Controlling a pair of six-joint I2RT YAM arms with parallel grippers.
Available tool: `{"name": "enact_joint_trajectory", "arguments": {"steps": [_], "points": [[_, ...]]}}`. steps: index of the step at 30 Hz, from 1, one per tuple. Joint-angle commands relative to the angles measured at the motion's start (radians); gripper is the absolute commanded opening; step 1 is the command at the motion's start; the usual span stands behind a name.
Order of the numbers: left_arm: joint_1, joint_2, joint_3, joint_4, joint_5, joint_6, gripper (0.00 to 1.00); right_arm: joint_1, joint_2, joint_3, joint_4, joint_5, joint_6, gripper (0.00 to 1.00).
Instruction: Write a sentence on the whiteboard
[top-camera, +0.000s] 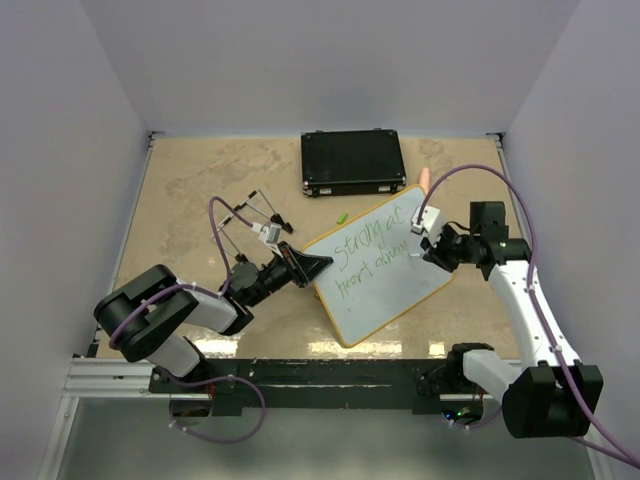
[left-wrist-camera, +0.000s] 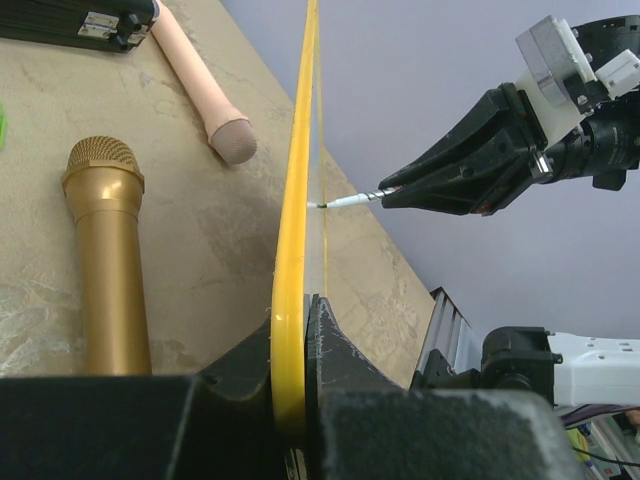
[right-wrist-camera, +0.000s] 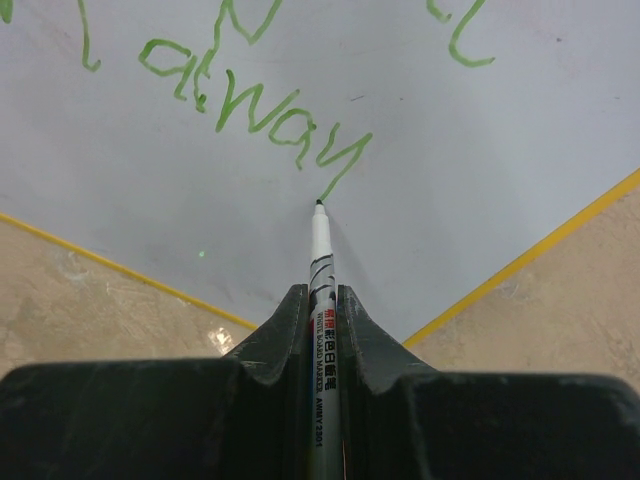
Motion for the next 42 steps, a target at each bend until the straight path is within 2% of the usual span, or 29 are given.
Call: {"name": "enact_joint_trajectory", "arguments": {"steps": [1,12,24,29,35,42], "points": [[-0.011,0.037,-0.018,-0.047,0.083,0.194,0.0,-0.003,0.034,-0.012,-0.047,0.015,-0.054,0.0],[-0.011,0.047,-0.01,-0.05,0.085,0.194,0.0,-0.003,0.059,-0.009,-0.075,-0.031,-0.08,0.0],[-0.011,0.054,-0.009,-0.049,0.085,0.193,0.0,-0.003,0.047,0.046,0.0,-0.134,-0.002,0.0],[-0.011,0.057,-0.012,-0.047,0.085,0.191,0.0,-0.003,0.025,0.159,-0.122,-0.192,-0.031,0.0],[-0.011,0.057,-0.013,-0.043,0.083,0.193,0.0,-0.003,-0.045,0.302,-0.188,-0.226,0.008,0.0],[-0.011,0.033,-0.018,-0.056,0.08,0.196,0.0,-0.001,-0.106,0.226,-0.101,-0.223,0.086,0.0]]}}
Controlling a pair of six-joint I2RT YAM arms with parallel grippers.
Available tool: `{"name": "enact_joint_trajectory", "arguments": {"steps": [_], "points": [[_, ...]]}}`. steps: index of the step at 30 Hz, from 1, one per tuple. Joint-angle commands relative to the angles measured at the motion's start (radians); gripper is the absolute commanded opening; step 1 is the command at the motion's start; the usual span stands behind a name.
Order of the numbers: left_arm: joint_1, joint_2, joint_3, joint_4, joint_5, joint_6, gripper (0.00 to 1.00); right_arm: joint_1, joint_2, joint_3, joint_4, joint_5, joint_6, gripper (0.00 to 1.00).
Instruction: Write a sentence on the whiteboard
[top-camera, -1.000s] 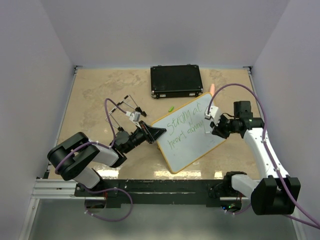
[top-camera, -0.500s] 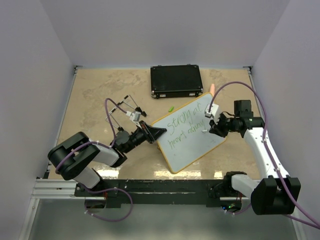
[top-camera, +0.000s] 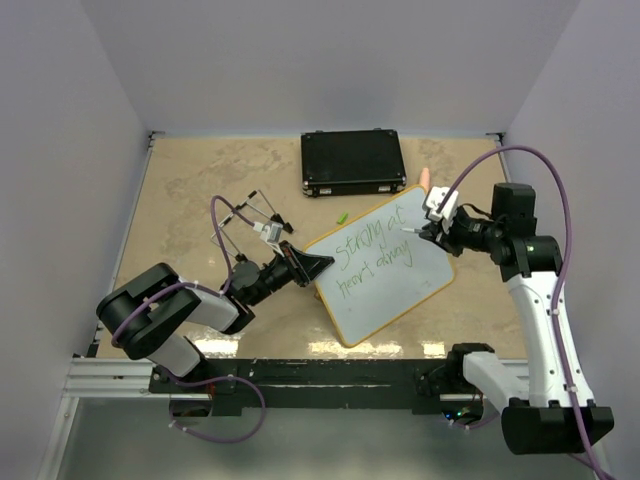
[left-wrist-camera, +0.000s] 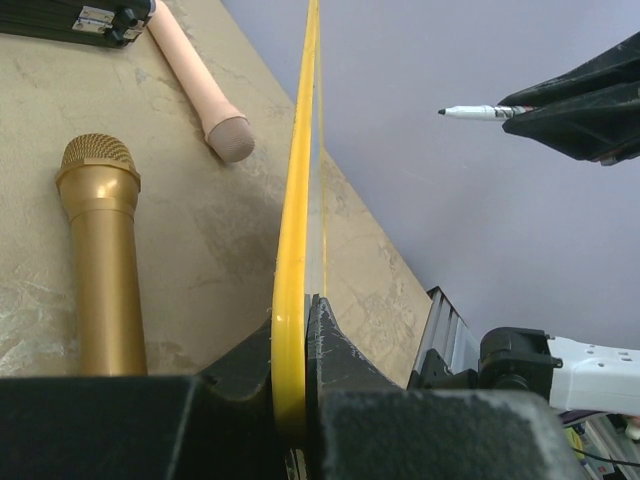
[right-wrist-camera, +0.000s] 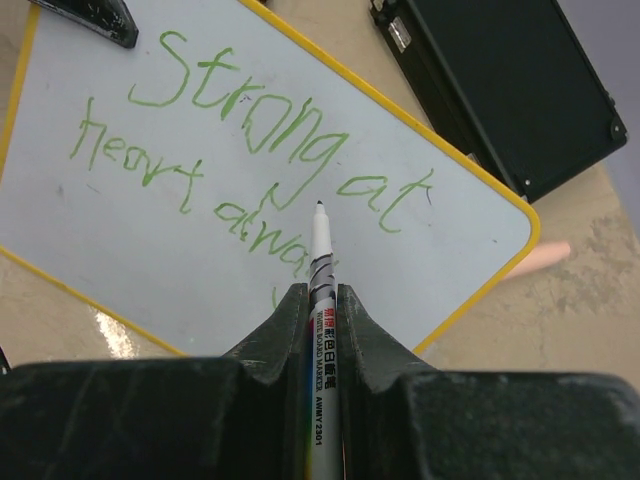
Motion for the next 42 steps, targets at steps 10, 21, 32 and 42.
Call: {"name": "enact_joint_trajectory", "arguments": {"steps": [10,21,32,42], "points": [[-0.013,-0.03,-0.046,-0.087,0.056,0.215,0.0,0.001,-0.066,-0.111,0.099,0.007,0.142,0.0],[-0.013,-0.054,-0.054,-0.103,0.051,0.221,0.0,-0.01,-0.045,-0.111,0.119,0.072,0.165,0.0],[-0.014,-0.056,-0.06,-0.098,0.05,0.212,0.0,-0.176,0.043,-0.089,0.084,0.073,0.06,0.0],[-0.014,-0.057,-0.06,-0.106,0.041,0.206,0.0,-0.256,0.101,-0.135,-0.031,-0.06,-0.15,0.0]]}}
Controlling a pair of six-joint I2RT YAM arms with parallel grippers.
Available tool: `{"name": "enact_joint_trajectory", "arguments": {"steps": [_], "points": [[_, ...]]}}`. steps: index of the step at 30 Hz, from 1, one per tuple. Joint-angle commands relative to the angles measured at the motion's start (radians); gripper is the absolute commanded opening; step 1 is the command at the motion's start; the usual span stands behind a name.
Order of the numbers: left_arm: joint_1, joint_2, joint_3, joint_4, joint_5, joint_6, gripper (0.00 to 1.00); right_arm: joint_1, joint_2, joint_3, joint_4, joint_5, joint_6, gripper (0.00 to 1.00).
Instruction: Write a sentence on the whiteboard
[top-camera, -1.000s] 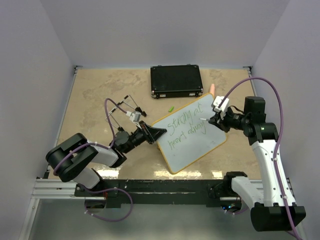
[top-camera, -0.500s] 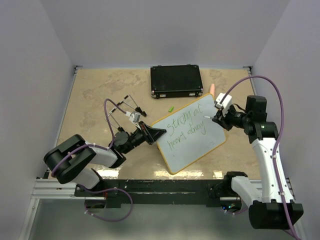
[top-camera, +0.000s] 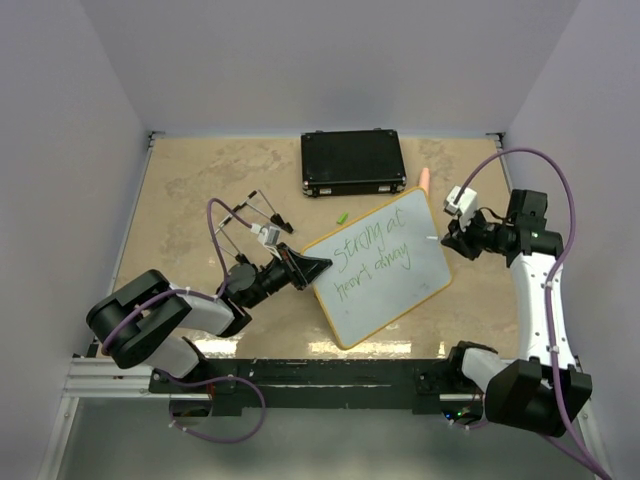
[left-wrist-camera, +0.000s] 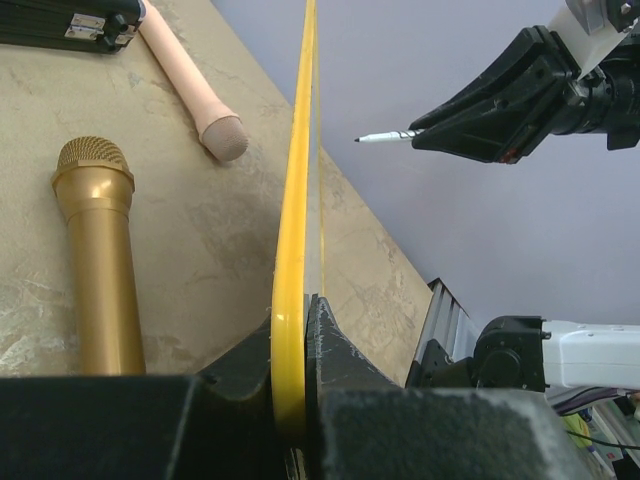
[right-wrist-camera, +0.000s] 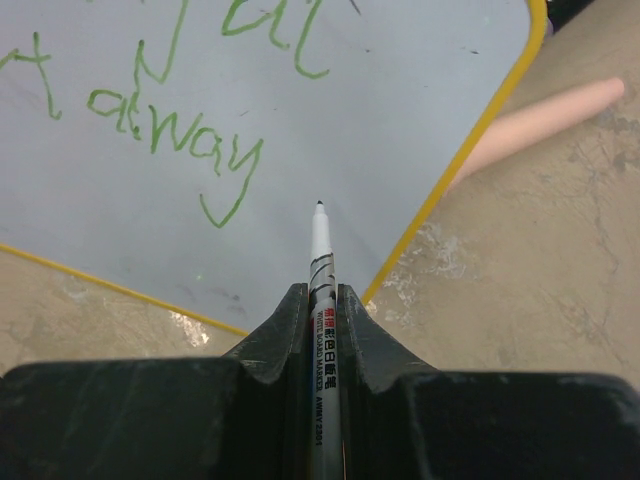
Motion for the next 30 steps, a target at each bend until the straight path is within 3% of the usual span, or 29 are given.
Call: {"name": "enact_joint_trajectory", "arguments": {"steps": [1,11,18,30], "points": [[-0.008,0.007,-0.03,-0.088,0.038,0.174,0.0,-0.004,-0.005,-0.041,-0.023,-0.071,-0.106,0.0],[-0.011,0.017,-0.016,-0.104,0.035,0.176,0.0,0.024,0.007,-0.075,0.074,-0.14,-0.049,0.0],[-0.014,0.017,-0.009,-0.114,0.029,0.179,0.0,0.088,0.006,-0.098,0.178,-0.109,0.034,0.0],[-0.014,0.017,-0.018,-0.107,0.026,0.18,0.0,0.102,-0.016,-0.122,0.177,-0.046,0.037,0.0]]}}
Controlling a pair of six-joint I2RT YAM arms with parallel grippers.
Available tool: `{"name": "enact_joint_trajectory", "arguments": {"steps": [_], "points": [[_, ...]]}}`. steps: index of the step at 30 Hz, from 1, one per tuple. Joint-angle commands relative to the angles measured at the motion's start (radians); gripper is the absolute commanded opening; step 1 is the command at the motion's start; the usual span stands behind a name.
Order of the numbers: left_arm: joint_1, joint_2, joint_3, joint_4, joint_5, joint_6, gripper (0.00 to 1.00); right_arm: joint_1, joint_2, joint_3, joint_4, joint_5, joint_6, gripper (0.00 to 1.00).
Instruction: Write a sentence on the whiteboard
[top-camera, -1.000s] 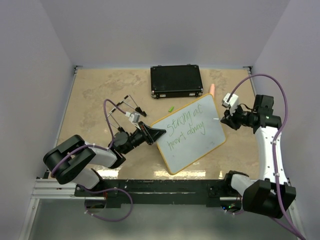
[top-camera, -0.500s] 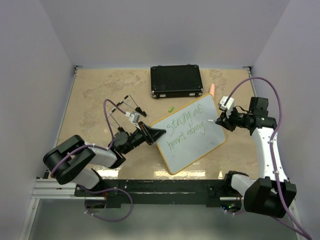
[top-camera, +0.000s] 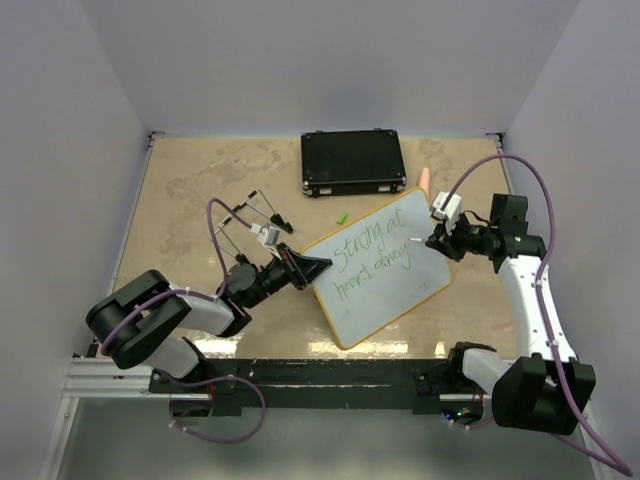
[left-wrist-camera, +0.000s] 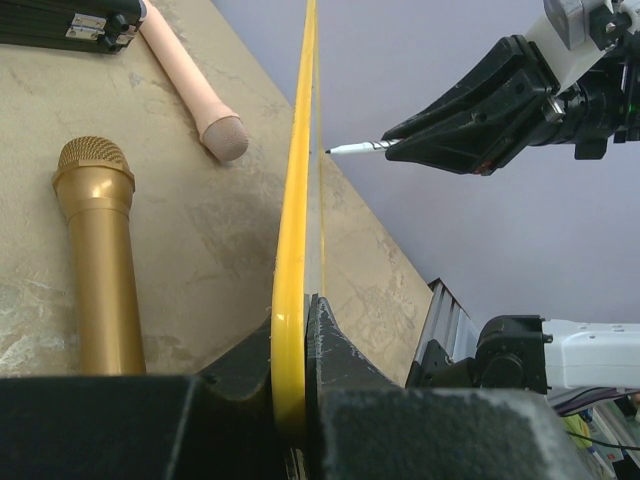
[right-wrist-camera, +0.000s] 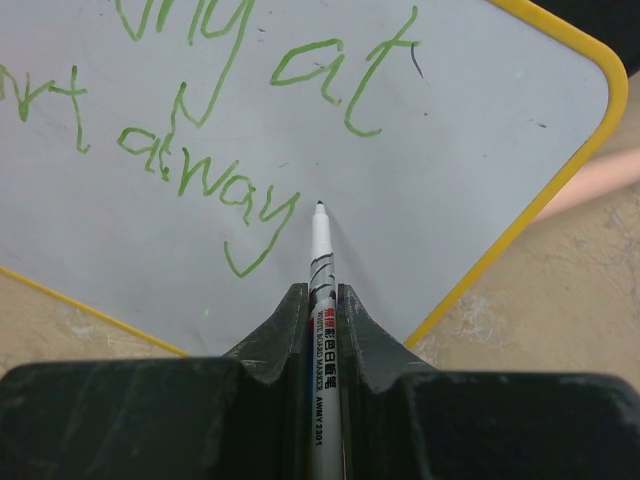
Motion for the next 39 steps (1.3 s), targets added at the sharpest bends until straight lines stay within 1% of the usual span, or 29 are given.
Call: {"name": "enact_joint_trajectory", "arguments": {"steps": [1,18,39], "points": [[-0.012,0.021,-0.02,-0.103,0.028,0.18,0.0,0.004,-0.024,-0.014,0.017,0.021,0.009,0.0],[-0.012,0.023,-0.021,-0.089,0.034,0.175,0.0,0.003,-0.017,-0.031,0.079,0.049,0.058,0.0],[-0.014,0.027,-0.02,-0.083,0.039,0.177,0.0,0.042,0.014,-0.031,0.087,0.061,0.07,0.0]]}}
